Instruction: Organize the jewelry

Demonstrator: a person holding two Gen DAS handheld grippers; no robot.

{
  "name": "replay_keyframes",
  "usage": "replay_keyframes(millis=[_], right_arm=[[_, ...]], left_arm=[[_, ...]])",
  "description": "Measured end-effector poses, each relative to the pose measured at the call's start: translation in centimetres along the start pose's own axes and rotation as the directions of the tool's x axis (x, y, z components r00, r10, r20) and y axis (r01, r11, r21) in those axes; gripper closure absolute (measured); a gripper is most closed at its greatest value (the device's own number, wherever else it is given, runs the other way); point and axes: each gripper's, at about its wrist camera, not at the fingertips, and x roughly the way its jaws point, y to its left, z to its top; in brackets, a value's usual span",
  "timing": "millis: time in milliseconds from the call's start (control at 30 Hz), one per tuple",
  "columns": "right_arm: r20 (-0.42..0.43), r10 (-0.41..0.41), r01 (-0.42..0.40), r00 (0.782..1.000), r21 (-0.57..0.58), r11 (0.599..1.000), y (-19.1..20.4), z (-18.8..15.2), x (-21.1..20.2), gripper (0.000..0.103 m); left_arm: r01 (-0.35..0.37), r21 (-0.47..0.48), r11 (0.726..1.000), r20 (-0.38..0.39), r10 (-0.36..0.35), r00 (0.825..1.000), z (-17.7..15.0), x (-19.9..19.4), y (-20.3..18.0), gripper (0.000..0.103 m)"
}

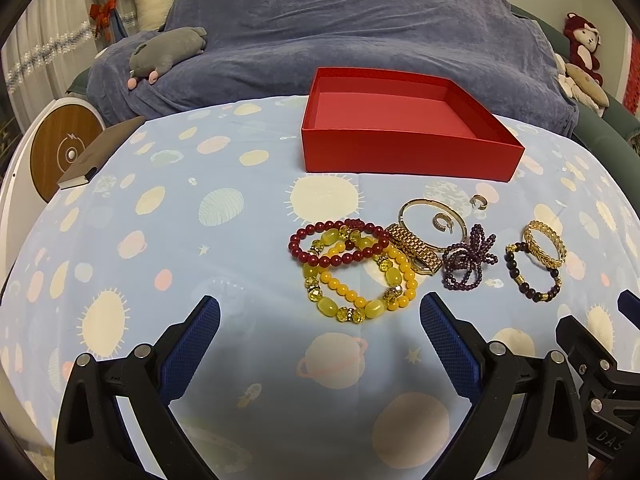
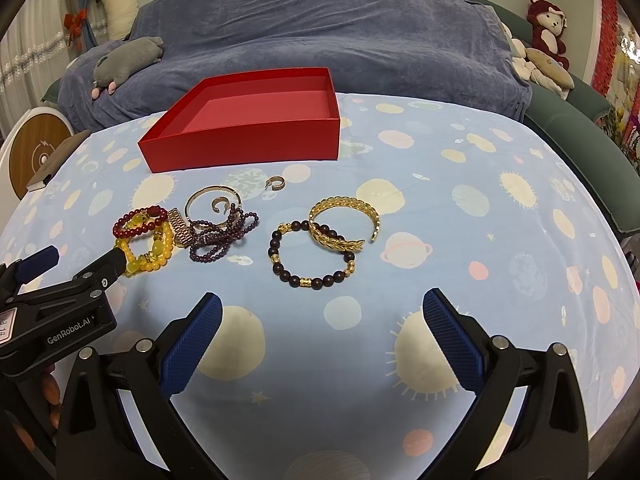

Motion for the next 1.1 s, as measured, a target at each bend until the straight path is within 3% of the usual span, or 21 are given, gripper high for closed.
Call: replay_keyframes(millis=[1100], right_arm=[[-0.001,0.01,-0.01,1.0,0.005,1.0,0.02,0.13,-0.01,0.007]], left_arm=[[0.015,-0.006,1.0,-0.001,-0.015,1.0,0.15,-0.11,0.13,0.007]])
